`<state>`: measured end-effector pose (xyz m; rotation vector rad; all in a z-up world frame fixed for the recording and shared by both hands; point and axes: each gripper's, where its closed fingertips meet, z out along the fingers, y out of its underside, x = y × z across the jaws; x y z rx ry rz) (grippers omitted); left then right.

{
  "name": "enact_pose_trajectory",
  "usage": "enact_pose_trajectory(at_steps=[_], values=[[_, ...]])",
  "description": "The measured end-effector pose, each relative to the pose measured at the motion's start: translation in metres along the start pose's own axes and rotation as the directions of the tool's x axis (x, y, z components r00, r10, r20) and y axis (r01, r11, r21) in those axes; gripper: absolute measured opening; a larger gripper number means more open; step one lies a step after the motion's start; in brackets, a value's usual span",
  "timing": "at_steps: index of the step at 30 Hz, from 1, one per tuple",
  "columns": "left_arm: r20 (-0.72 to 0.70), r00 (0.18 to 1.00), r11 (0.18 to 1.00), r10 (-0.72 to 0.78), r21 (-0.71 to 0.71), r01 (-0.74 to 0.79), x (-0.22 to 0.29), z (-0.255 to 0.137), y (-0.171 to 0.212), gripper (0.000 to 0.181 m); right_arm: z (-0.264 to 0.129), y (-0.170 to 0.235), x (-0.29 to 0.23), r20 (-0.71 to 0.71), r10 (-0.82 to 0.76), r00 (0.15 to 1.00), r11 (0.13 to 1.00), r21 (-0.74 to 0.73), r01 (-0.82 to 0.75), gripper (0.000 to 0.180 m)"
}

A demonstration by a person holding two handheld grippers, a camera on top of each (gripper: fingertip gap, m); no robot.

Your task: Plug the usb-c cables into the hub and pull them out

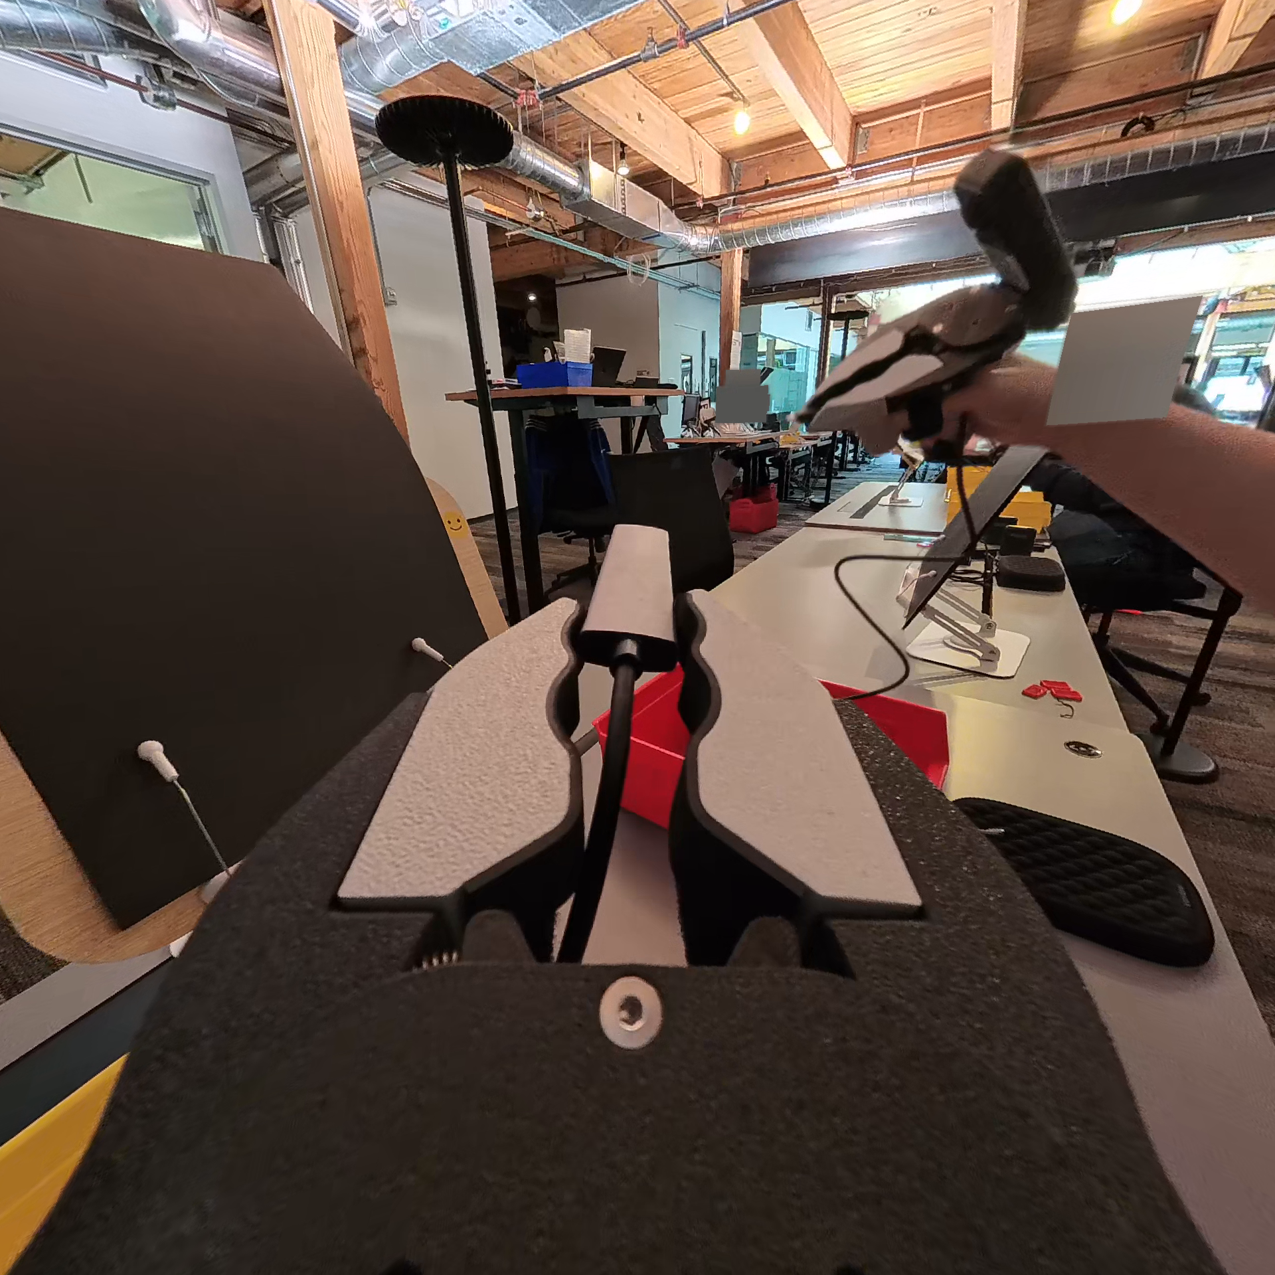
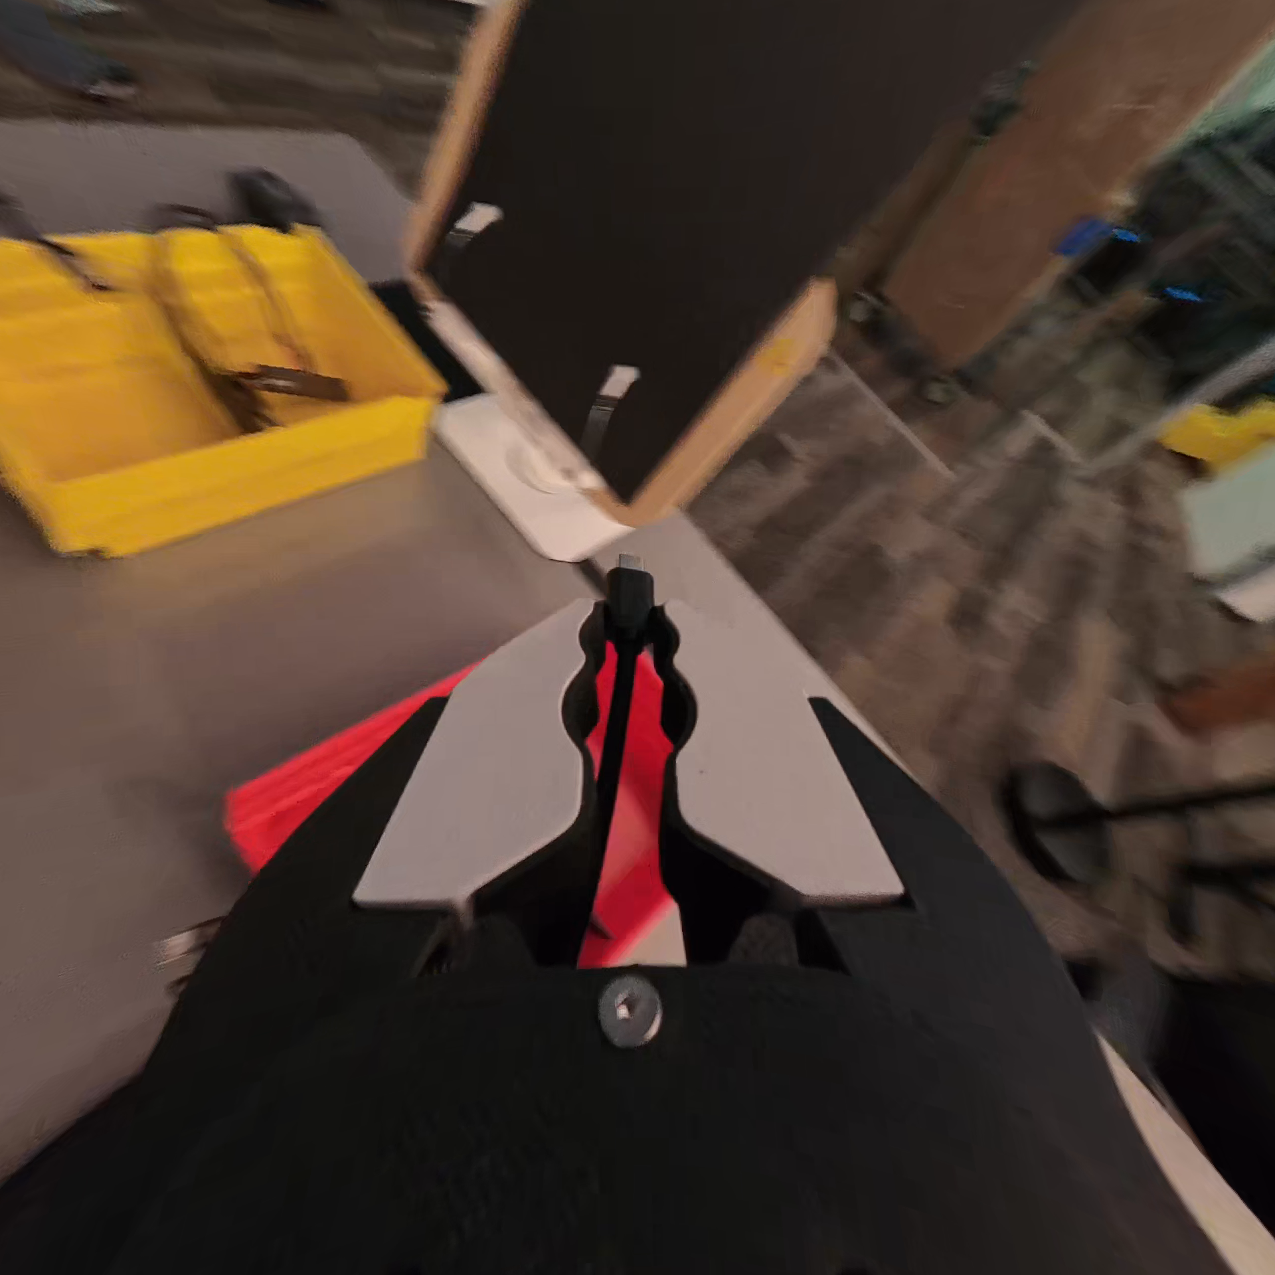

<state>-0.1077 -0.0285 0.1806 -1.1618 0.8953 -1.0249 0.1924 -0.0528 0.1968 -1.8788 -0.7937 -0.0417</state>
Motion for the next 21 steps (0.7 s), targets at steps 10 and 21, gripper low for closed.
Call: enact_pose_trajectory(at_steps=[10, 21], values=[[-0.004, 1.000, 1.000, -0.002, 0.013, 0.002, 0.000, -0.003, -0.004, 0.024, 0.032, 0.004, -0.140, 0.550, 0.023, 0.835, 0.977, 0.163, -0.135, 0.014], [-0.021, 1.000, 1.000, 0.012, -0.009, -0.012, 0.007, 0.000, -0.001, 0.024, 0.041, -0.015, -0.129, 0.562, 0.111, 0.820, 0.869, 0.345, -0.354, 0.014]])
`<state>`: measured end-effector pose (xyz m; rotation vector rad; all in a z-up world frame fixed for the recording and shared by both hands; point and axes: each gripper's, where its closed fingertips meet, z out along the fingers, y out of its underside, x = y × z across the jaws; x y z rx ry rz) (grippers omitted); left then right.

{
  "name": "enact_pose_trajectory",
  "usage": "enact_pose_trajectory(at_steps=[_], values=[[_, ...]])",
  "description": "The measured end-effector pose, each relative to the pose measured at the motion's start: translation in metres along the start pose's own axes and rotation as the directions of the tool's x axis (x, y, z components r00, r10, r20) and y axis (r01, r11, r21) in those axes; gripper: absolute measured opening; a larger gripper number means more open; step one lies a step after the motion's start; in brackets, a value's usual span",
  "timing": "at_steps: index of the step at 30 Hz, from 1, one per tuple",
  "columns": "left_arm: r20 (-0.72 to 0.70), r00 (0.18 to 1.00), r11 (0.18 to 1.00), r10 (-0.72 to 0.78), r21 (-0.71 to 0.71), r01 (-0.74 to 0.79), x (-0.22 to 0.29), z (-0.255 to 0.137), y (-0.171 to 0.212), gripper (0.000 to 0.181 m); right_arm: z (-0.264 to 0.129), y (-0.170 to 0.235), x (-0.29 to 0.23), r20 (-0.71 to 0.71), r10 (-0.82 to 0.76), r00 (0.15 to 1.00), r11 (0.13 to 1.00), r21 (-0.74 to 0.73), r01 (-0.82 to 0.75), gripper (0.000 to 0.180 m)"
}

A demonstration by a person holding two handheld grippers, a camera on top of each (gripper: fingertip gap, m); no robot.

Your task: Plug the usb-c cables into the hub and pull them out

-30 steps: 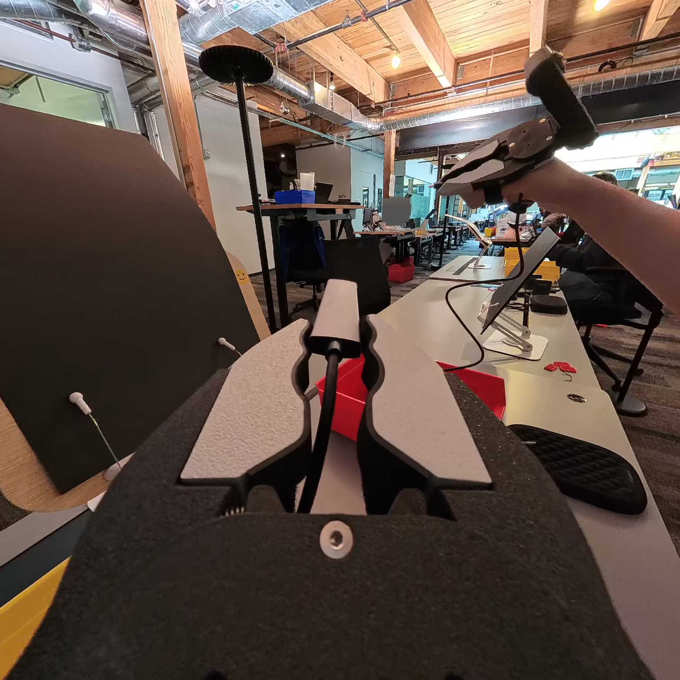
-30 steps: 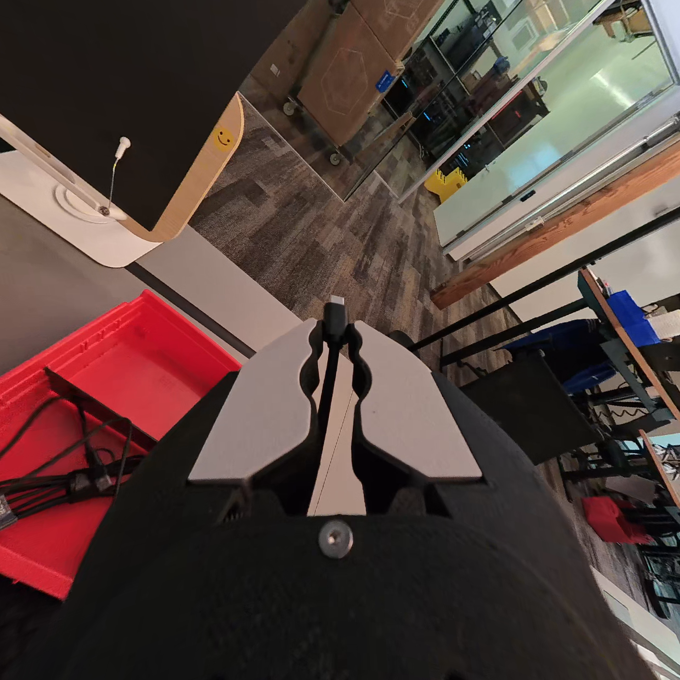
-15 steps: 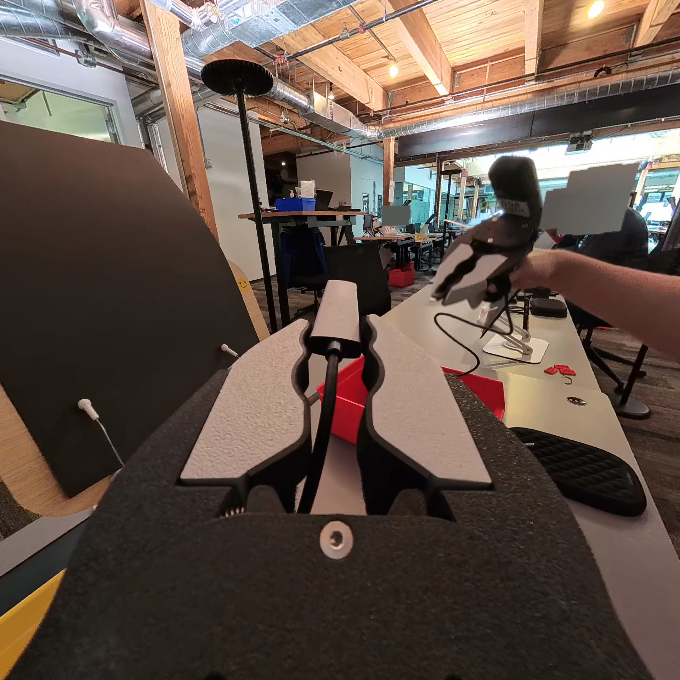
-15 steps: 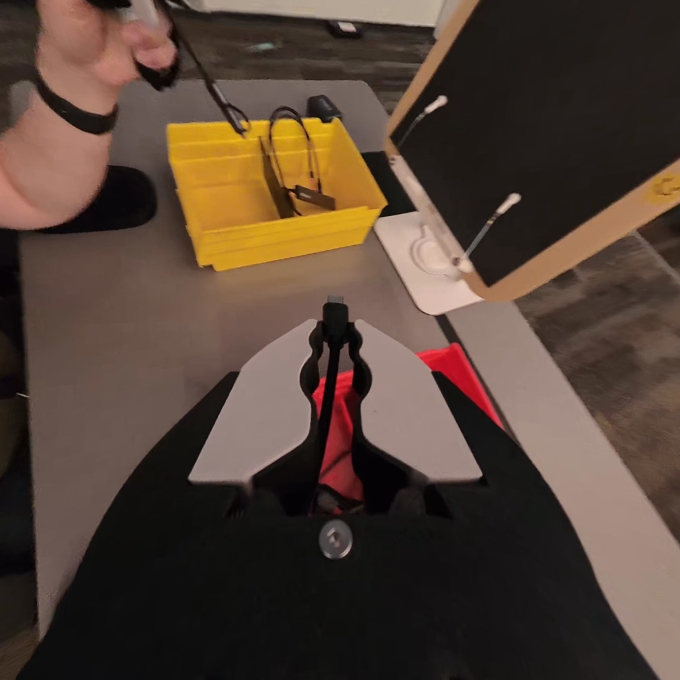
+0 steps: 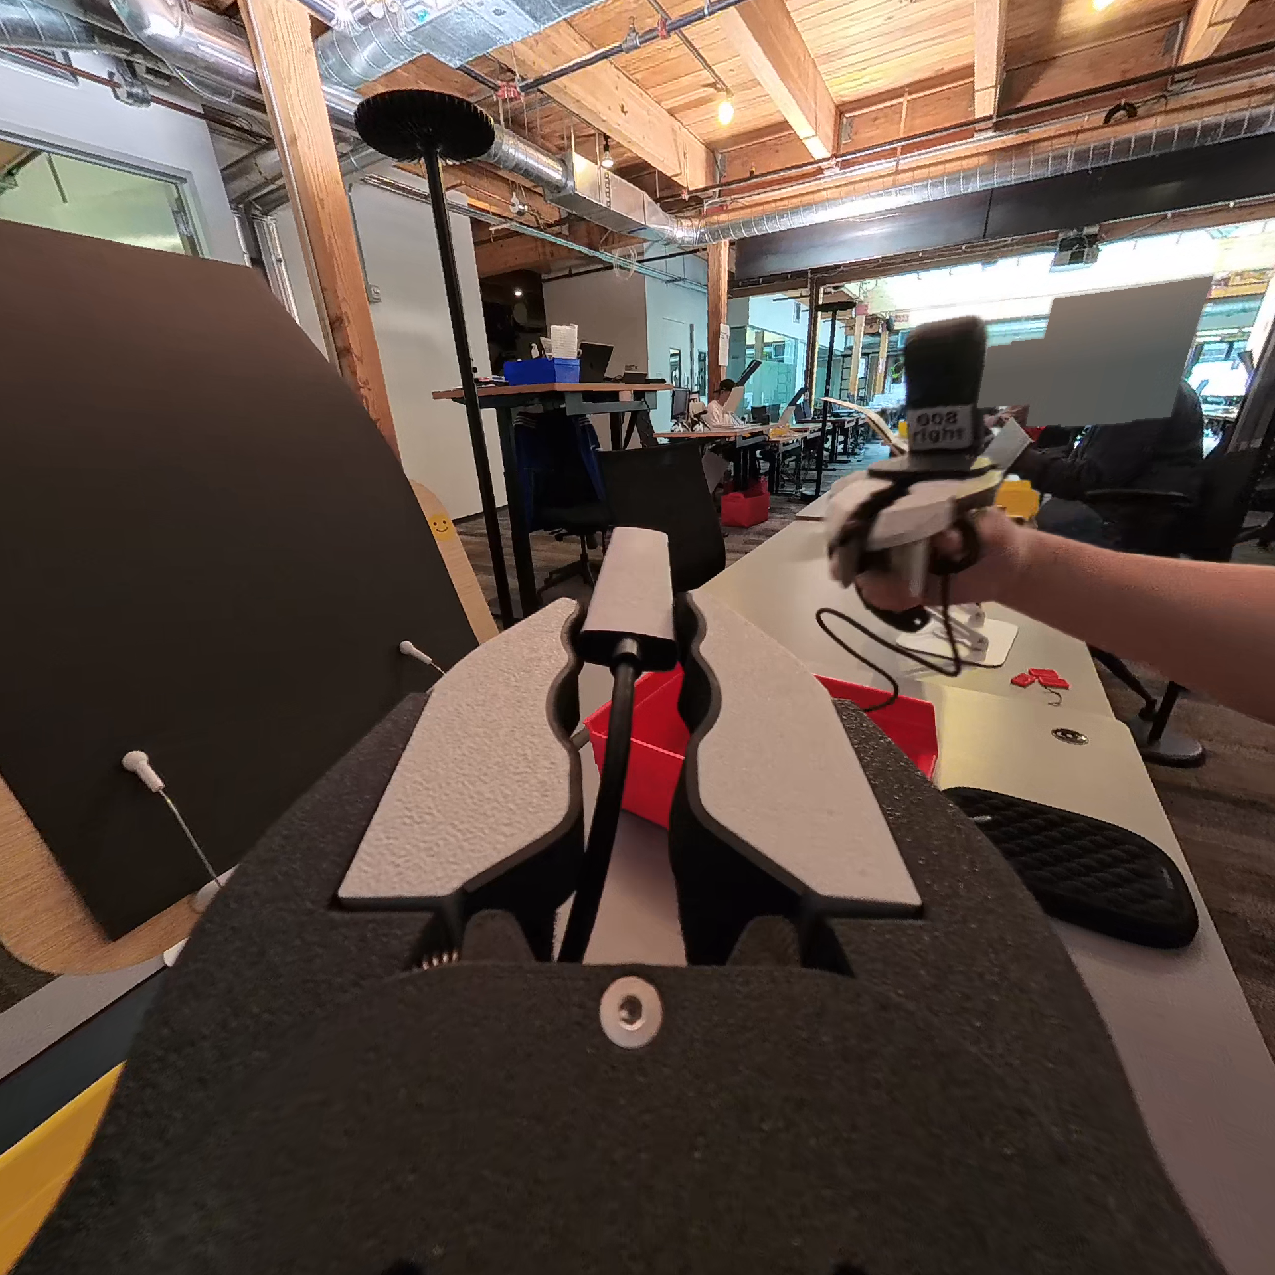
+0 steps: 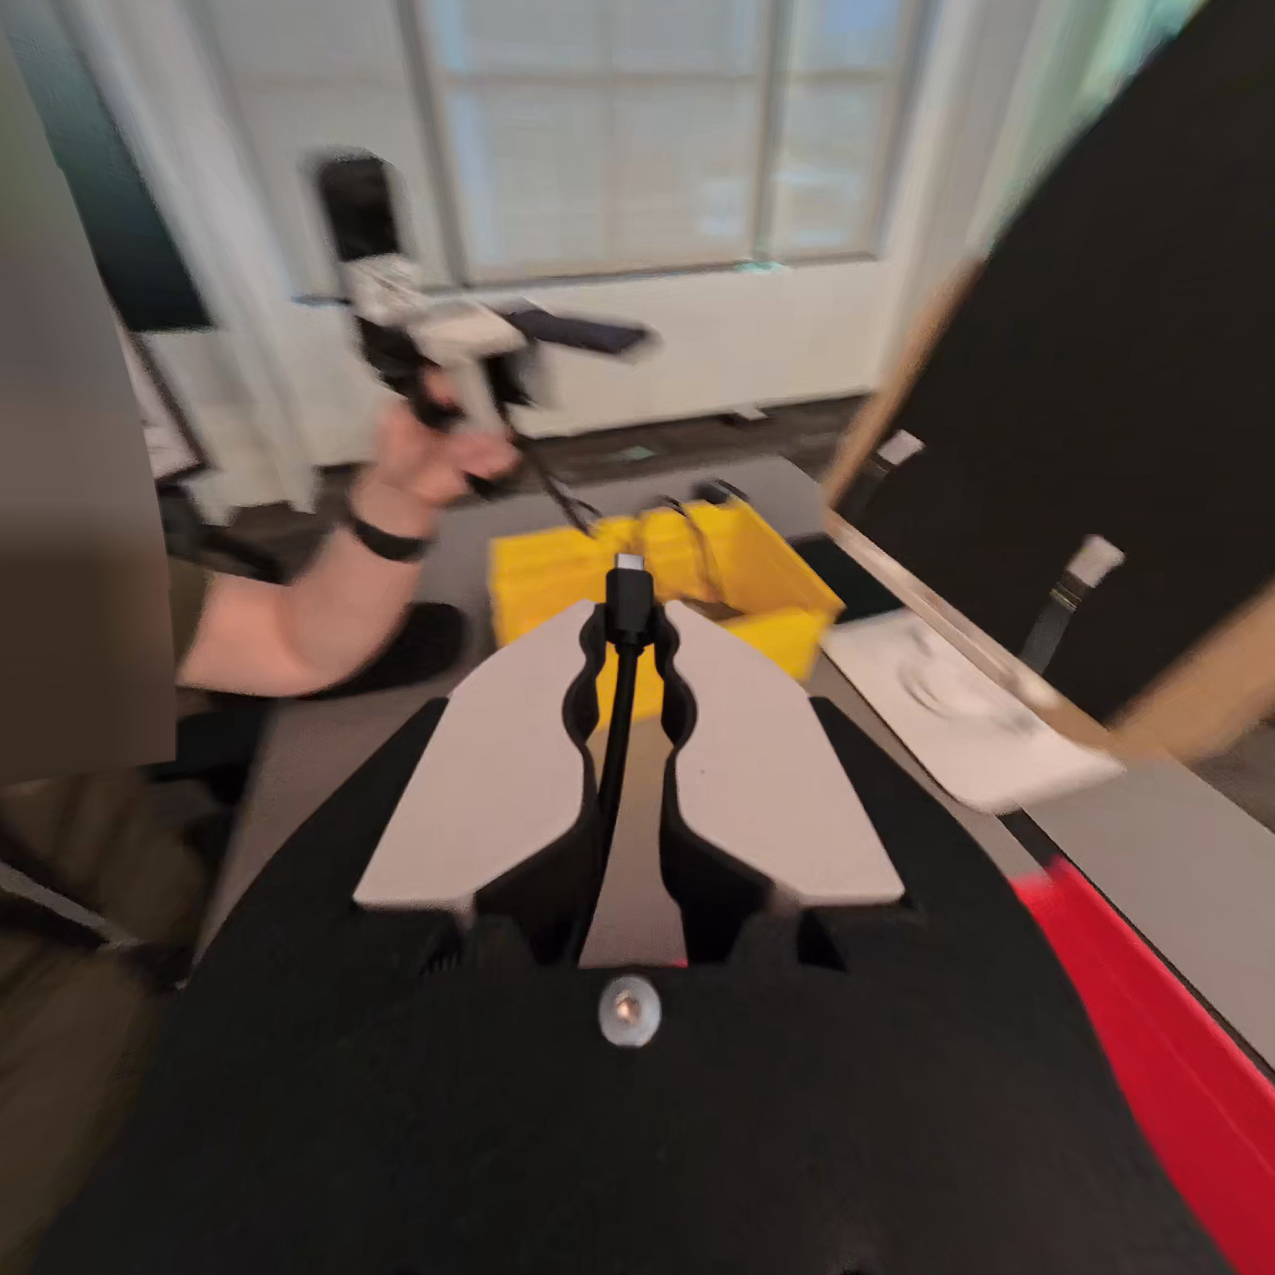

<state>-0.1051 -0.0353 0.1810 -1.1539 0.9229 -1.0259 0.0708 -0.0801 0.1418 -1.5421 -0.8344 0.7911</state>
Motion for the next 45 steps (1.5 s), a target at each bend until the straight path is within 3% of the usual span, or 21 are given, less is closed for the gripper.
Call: enact_pose_trajectory(at_steps=[2, 8, 13, 16, 23, 27, 30, 32, 36, 39, 41, 45], values=[[-0.003, 1.000, 1.000, 0.001, 0.002, -0.001, 0.001, 0.000, -0.001, 0.024, -0.011, 0.043, 0.041, -0.208, -0.028, 0.978, 0.989, -0.147, -0.003, 0.014], [-0.005, 1.000, 1.000, -0.007, 0.003, 0.007, 0.000, -0.001, -0.001, 0.024, -0.026, 0.131, 0.078, -0.399, -0.063, 0.915, 0.937, -0.339, -0.083, 0.014], [-0.007, 1.000, 1.000, -0.003, -0.006, 0.003, 0.001, 0.001, 0.001, 0.024, -0.041, 0.211, 0.077, -0.361, -0.116, 0.925, 0.740, -0.652, -0.162, 0.014], [-0.008, 1.000, 1.000, -0.003, -0.015, 0.003, 0.001, 0.003, 0.004, 0.024, -0.040, 0.239, 0.075, -0.356, -0.115, 0.928, 0.648, -0.735, -0.201, 0.016], [-0.010, 1.000, 0.999, 0.005, -0.036, -0.006, 0.003, 0.007, 0.009, 0.024, -0.022, 0.223, 0.075, -0.329, -0.111, 0.938, 0.639, -0.746, -0.187, 0.031], [-0.005, 1.000, 0.999, 0.002, -0.035, -0.002, 0.001, 0.007, 0.009, 0.024, -0.016, 0.198, 0.071, -0.327, -0.067, 0.943, 0.662, -0.721, -0.202, 0.049], [-0.003, 1.000, 0.999, -0.003, -0.038, 0.003, 0.000, 0.007, 0.010, 0.024, -0.009, 0.187, 0.065, -0.340, 0.012, 0.940, 0.668, -0.697, -0.260, 0.063], [-0.003, 1.000, 0.999, 0.000, -0.042, 0.000, 0.001, 0.007, 0.011, 0.024, -0.003, 0.178, 0.061, -0.355, 0.097, 0.930, 0.682, -0.657, -0.322, 0.064], [-0.002, 1.000, 0.999, 0.009, -0.041, -0.009, 0.001, 0.005, 0.009, 0.024, -0.006, 0.146, 0.052, -0.356, 0.221, 0.908, 0.728, -0.559, -0.396, 0.059], [0.000, 1.000, 1.000, 0.003, -0.031, -0.003, -0.001, 0.002, 0.005, 0.024, -0.040, 0.120, 0.060, -0.421, 0.013, 0.907, 0.805, -0.534, -0.259, 0.051], [0.003, 1.000, 1.000, -0.004, -0.020, 0.004, -0.003, -0.001, 0.002, 0.024, -0.076, 0.111, 0.064, -0.498, -0.167, 0.851, 0.805, -0.567, -0.175, 0.041], [0.009, 1.000, 1.000, -0.019, -0.002, 0.019, -0.006, -0.005, -0.002, 0.024, -0.139, 0.122, 0.057, -0.624, -0.265, 0.735, 0.782, -0.585, -0.215, 0.011]])
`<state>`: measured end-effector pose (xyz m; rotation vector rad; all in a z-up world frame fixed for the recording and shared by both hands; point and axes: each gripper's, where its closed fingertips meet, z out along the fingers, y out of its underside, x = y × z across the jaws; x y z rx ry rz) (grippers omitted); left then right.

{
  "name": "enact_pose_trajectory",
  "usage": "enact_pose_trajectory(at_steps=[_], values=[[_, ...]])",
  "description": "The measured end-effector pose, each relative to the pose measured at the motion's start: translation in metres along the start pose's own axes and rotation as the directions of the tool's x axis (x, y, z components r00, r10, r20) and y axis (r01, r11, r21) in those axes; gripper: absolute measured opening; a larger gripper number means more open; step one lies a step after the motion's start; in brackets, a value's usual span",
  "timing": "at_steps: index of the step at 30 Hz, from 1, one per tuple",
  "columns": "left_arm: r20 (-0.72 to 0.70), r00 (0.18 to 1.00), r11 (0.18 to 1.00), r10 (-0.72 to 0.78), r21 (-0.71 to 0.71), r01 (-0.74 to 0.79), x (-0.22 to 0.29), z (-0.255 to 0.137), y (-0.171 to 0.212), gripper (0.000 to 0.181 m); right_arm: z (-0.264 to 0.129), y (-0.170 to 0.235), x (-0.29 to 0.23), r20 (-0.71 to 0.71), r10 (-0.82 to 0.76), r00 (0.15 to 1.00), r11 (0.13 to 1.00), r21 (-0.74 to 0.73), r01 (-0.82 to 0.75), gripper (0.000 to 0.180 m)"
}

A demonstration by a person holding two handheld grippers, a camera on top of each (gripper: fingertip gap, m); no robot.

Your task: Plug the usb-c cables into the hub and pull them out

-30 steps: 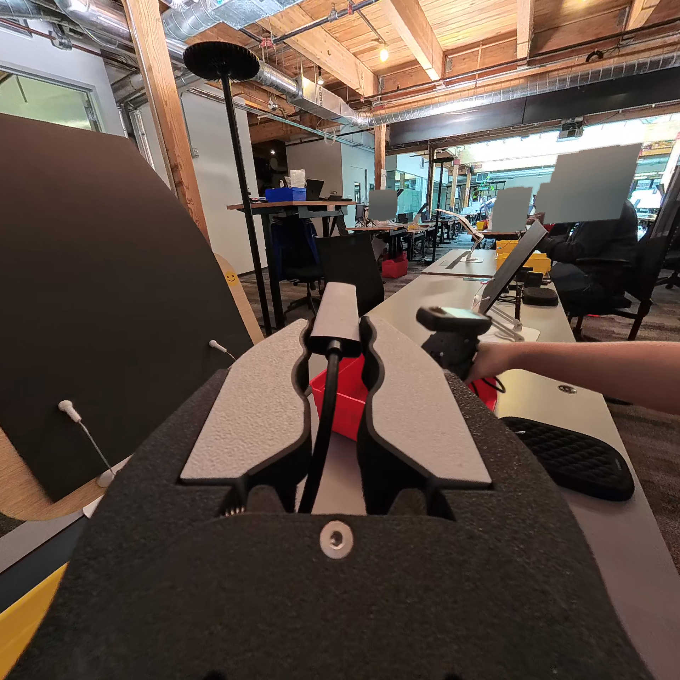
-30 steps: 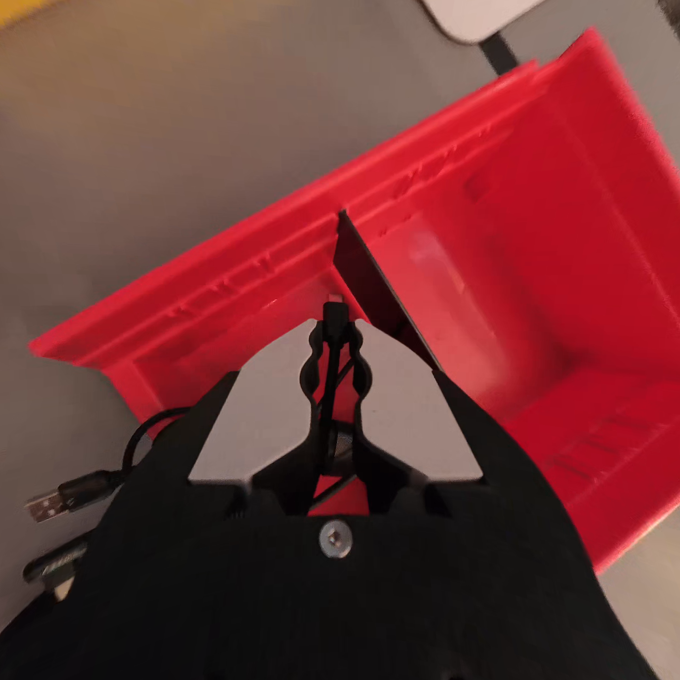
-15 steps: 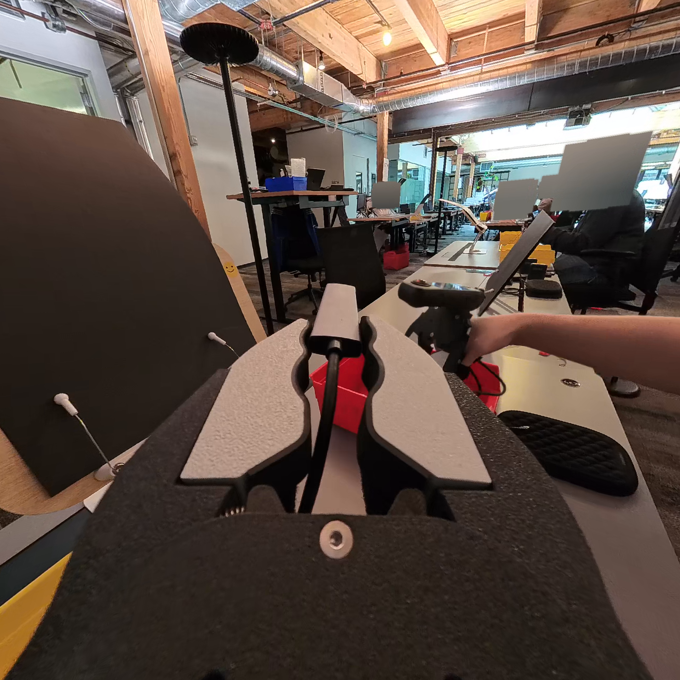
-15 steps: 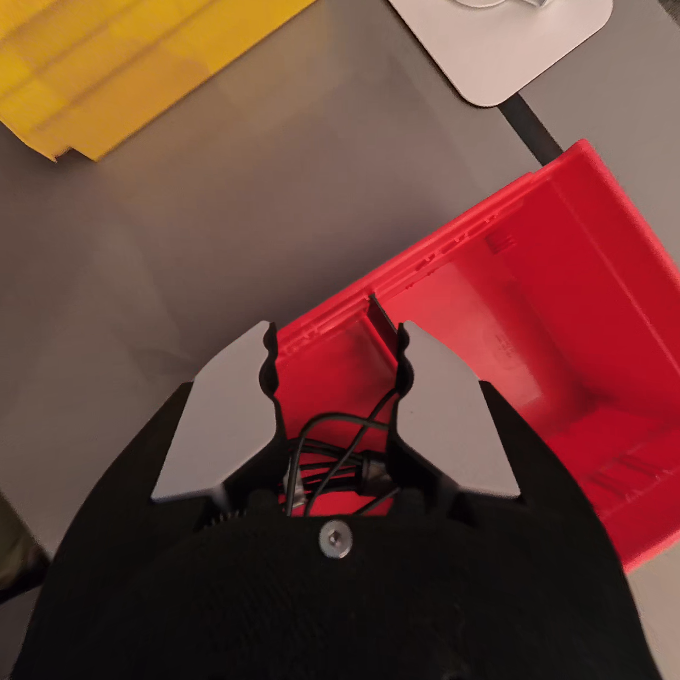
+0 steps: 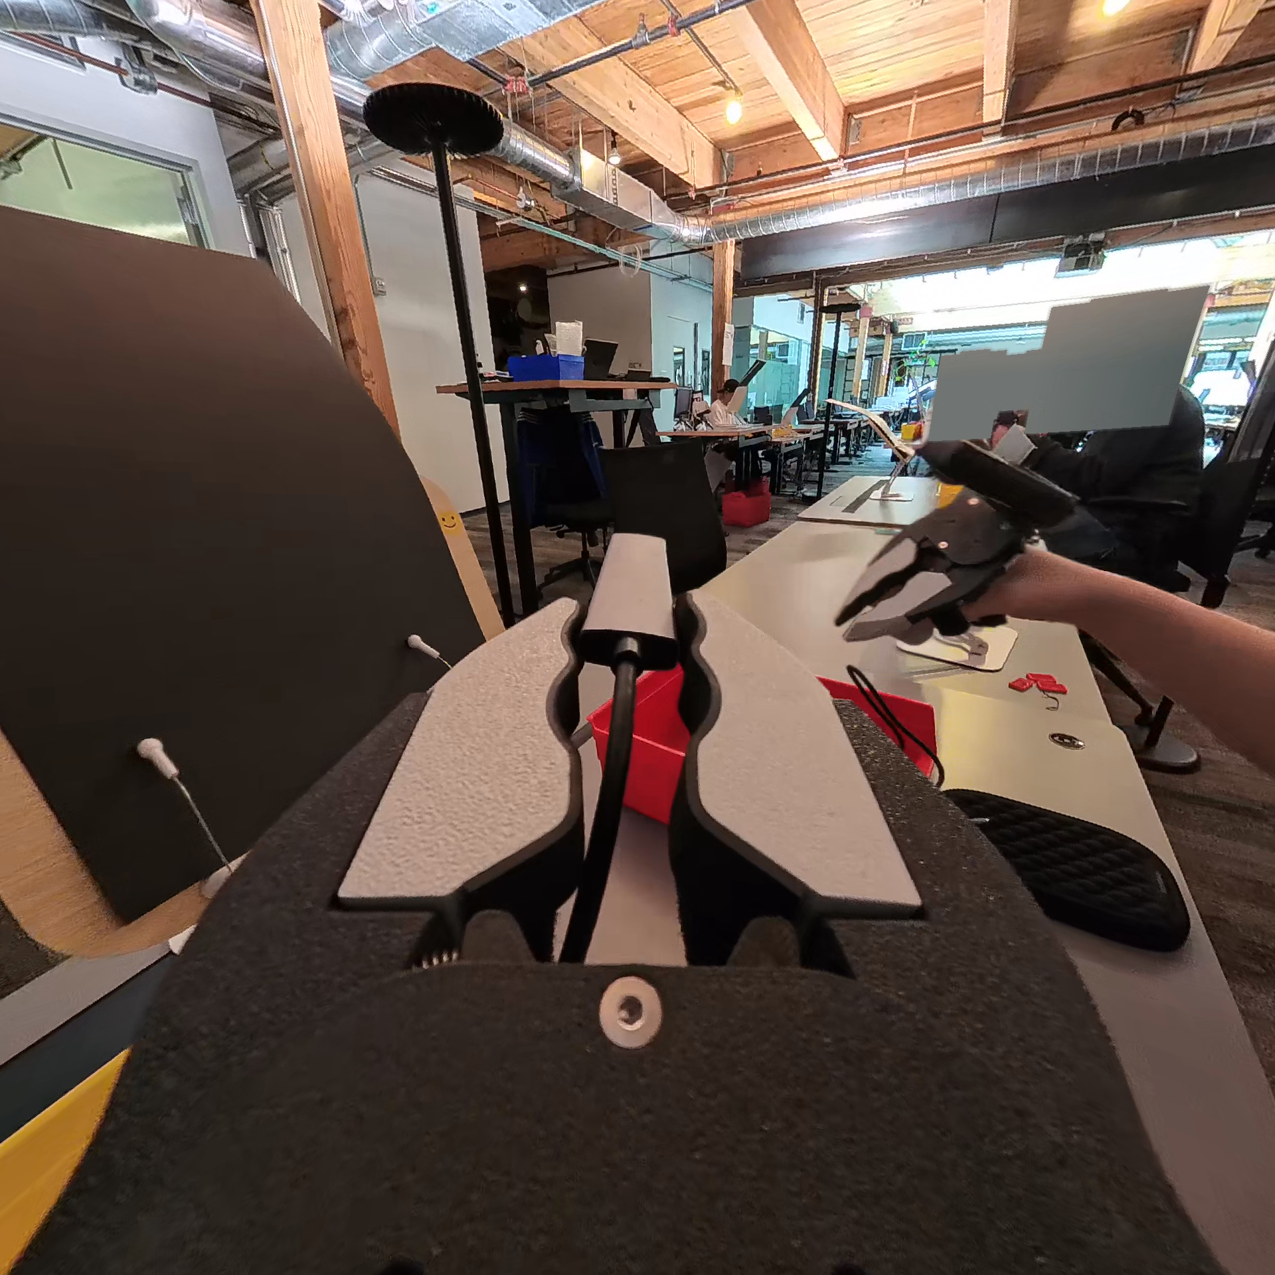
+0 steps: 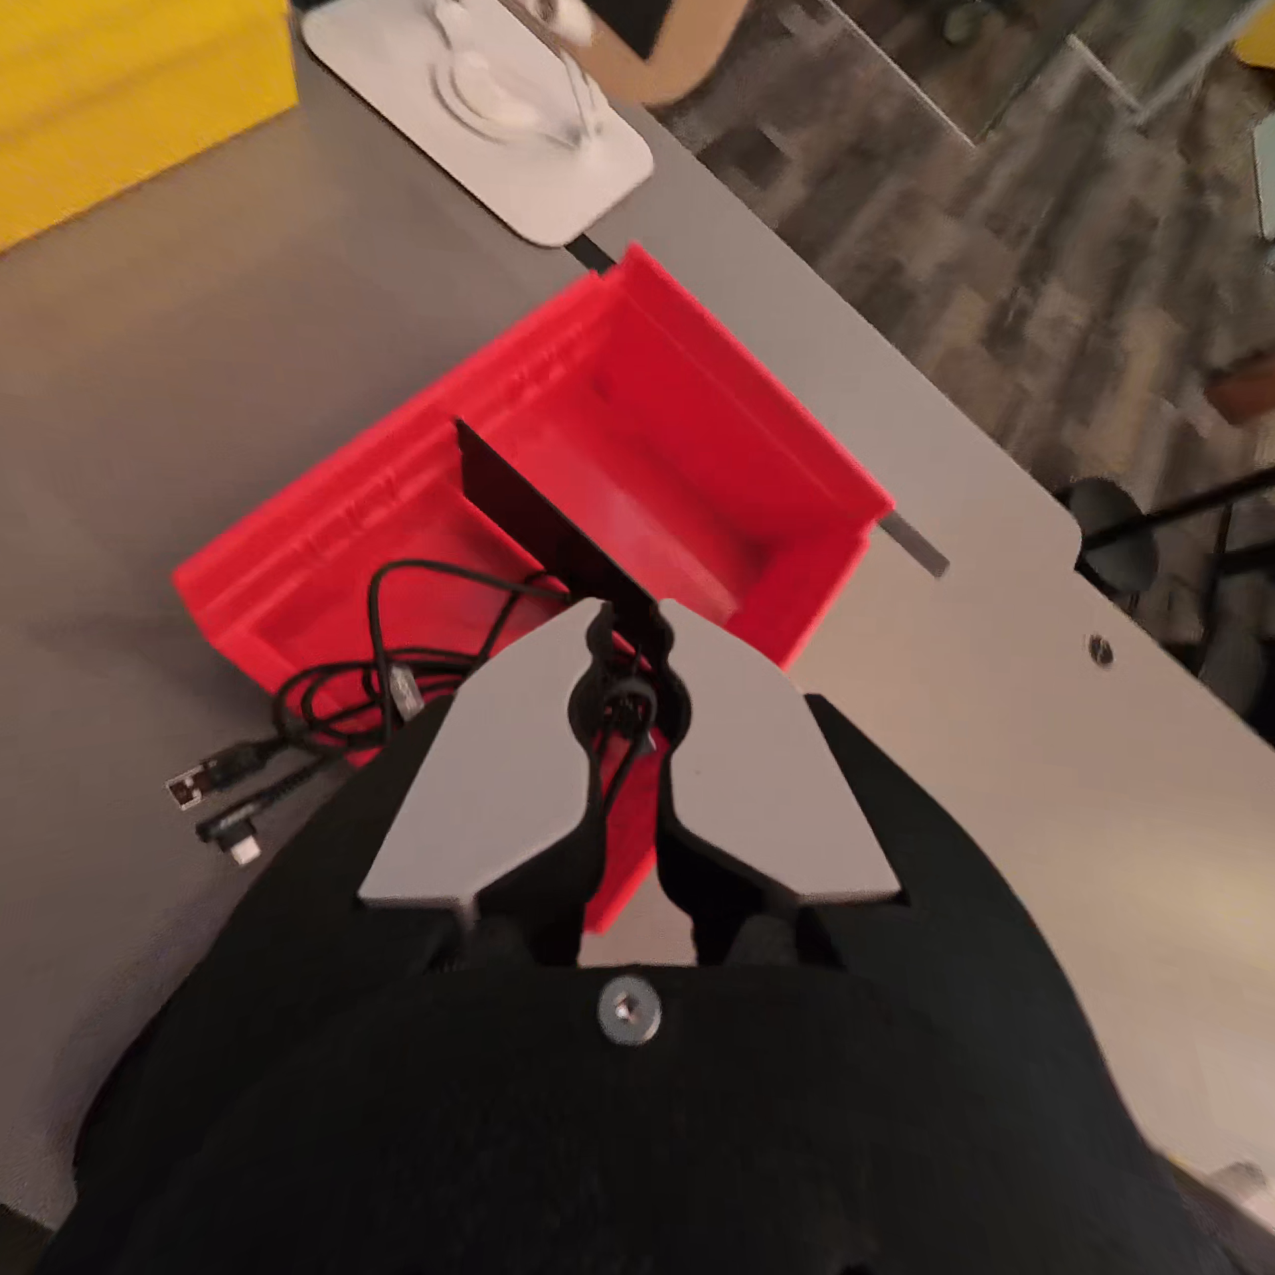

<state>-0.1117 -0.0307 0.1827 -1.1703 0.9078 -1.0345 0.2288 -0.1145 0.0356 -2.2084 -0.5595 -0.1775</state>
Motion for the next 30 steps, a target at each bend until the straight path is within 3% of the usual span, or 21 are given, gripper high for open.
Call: enact_pose_trajectory(at_steps=[1, 6, 11, 15, 17, 19, 21, 23, 25, 27, 30], values=[[0.000, 1.000, 1.000, -0.003, 0.001, 0.003, 0.000, 0.000, 0.000, 0.024, -0.003, 0.011, 0.002, -0.008, 0.033, 0.999, 0.999, -0.005, -0.033, 0.001], [-0.010, 1.000, 1.000, -0.006, -0.016, 0.006, 0.002, 0.004, 0.005, 0.024, 0.023, 0.051, -0.012, 0.065, 0.168, 0.984, 0.983, -0.084, -0.162, 0.001], [-0.062, 0.998, 0.998, 0.027, -0.054, -0.030, 0.010, 0.012, 0.016, 0.024, 0.051, 0.071, -0.024, 0.007, -0.001, 1.000, 0.970, -0.243, 0.003, 0.003], [-0.140, 0.985, 0.991, 0.096, -0.084, -0.108, 0.022, 0.018, 0.027, 0.024, 0.030, 0.061, -0.008, -0.090, -0.108, 0.990, 0.948, -0.310, 0.075, 0.003], [-0.197, 0.969, 0.981, 0.146, -0.100, -0.168, 0.032, 0.020, 0.034, 0.024, 0.008, 0.036, 0.007, -0.195, -0.208, 0.958, 0.946, -0.289, 0.146, 0.011], [-0.238, 0.953, 0.968, 0.189, -0.119, -0.221, 0.041, 0.024, 0.042, 0.024, -0.016, -0.008, 0.015, -0.330, -0.331, 0.884, 0.939, -0.210, 0.274, 0.026], [-0.288, 0.937, 0.962, 0.196, -0.129, -0.241, 0.052, 0.027, 0.049, 0.024, -0.031, -0.061, -0.006, -0.367, -0.406, 0.837, 0.908, -0.056, 0.416, 0.034], [-0.353, 0.914, 0.959, 0.197, -0.123, -0.254, 0.066, 0.028, 0.054, 0.024, -0.037, -0.112, -0.065, -0.232, -0.436, 0.869, 0.844, 0.229, 0.485, 0.042], [-0.408, 0.890, 0.956, 0.203, -0.114, -0.270, 0.079, 0.027, 0.057, 0.024, -0.047, -0.148, -0.129, -0.040, -0.485, 0.874, 0.760, 0.475, 0.444, 0.047], [-0.442, 0.874, 0.955, 0.202, -0.110, -0.277, 0.089, 0.027, 0.058, 0.024, -0.052, -0.168, -0.171, 0.079, -0.536, 0.840, 0.706, 0.587, 0.396, 0.050], [-0.485, 0.848, 0.951, 0.214, -0.096, -0.294, 0.102, 0.025, 0.059, 0.024, -0.042, -0.180, -0.201, 0.165, -0.586, 0.794, 0.689, 0.617, 0.380, 0.051]])
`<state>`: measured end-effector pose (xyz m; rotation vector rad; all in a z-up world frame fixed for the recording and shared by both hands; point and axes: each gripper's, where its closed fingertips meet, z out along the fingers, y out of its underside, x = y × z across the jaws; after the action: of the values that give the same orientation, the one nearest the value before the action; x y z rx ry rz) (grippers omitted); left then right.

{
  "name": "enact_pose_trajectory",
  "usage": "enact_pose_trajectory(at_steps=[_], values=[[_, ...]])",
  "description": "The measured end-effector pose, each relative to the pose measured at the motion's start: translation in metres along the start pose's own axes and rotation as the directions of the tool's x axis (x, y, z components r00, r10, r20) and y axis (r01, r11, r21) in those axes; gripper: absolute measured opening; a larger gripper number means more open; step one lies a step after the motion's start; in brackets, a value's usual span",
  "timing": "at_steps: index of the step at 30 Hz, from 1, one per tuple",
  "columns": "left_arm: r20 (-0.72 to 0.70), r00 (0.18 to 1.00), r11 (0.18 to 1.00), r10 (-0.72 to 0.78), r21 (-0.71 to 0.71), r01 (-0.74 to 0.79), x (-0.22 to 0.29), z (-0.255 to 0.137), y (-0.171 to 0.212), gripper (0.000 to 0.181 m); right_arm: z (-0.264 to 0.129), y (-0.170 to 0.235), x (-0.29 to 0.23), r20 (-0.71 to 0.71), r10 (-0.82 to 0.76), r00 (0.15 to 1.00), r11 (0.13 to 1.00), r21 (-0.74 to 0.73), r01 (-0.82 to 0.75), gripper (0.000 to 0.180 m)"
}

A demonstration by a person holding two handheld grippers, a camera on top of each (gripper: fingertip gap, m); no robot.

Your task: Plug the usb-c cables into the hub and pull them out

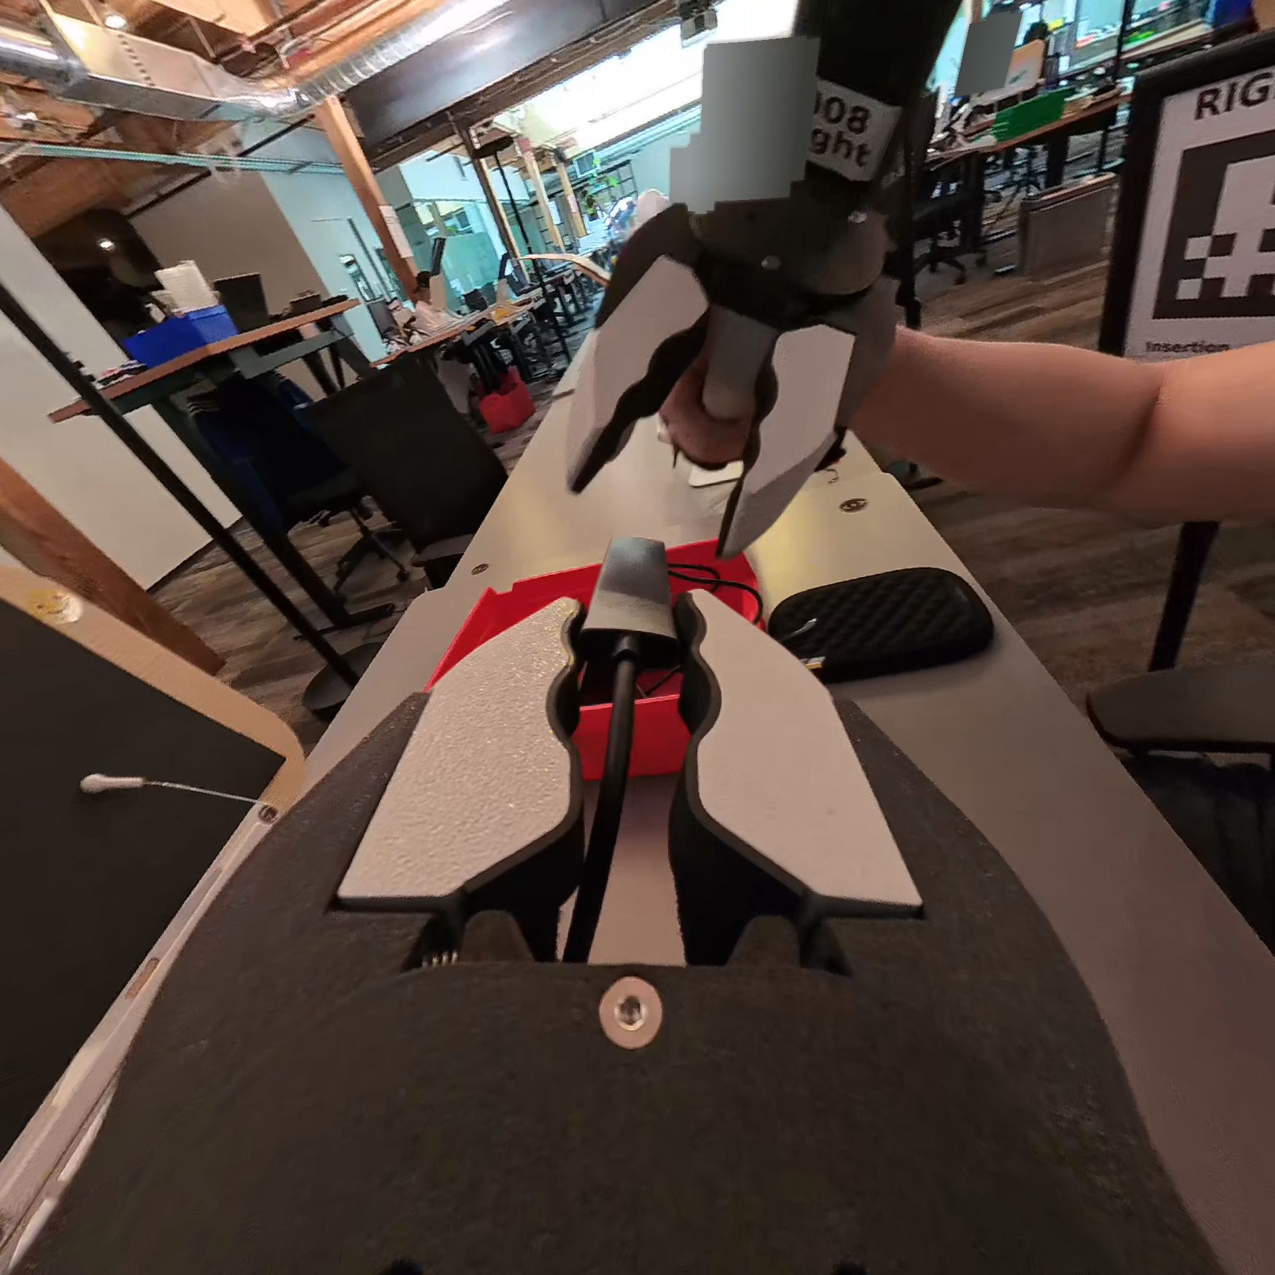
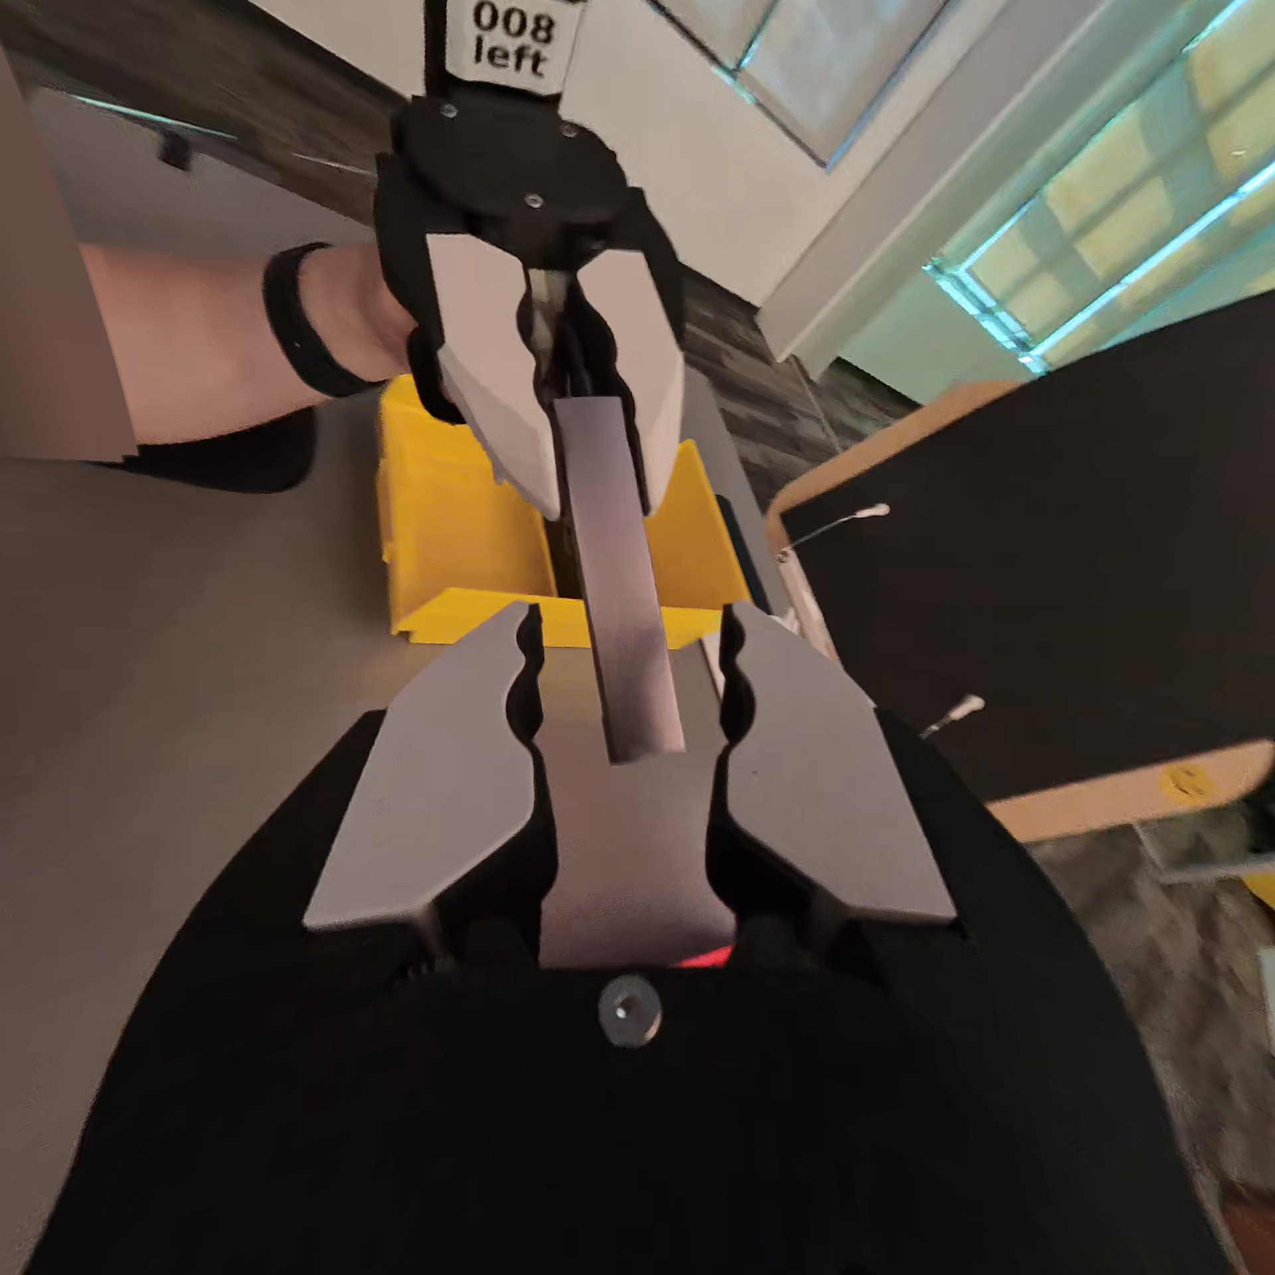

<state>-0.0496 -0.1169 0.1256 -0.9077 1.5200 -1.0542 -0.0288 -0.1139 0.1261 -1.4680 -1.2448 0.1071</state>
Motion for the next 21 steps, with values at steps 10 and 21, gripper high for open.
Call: enact_pose_trajectory(at_steps=[10, 21], values=[[-0.002, 0.999, 0.994, -0.034, 0.106, 0.034, 0.000, -0.011, -0.016, 0.041, 0.017, 0.006, -0.003, 0.129, 0.066, 0.989, 0.998, -0.015, -0.065, 0.024], [0.262, 0.961, 0.981, -0.085, 0.191, 0.035, -0.050, -0.076, -0.031, 0.042, -0.073, 0.097, 0.115, -0.104, 0.210, 0.972, 0.952, -0.206, -0.227, 0.024]])
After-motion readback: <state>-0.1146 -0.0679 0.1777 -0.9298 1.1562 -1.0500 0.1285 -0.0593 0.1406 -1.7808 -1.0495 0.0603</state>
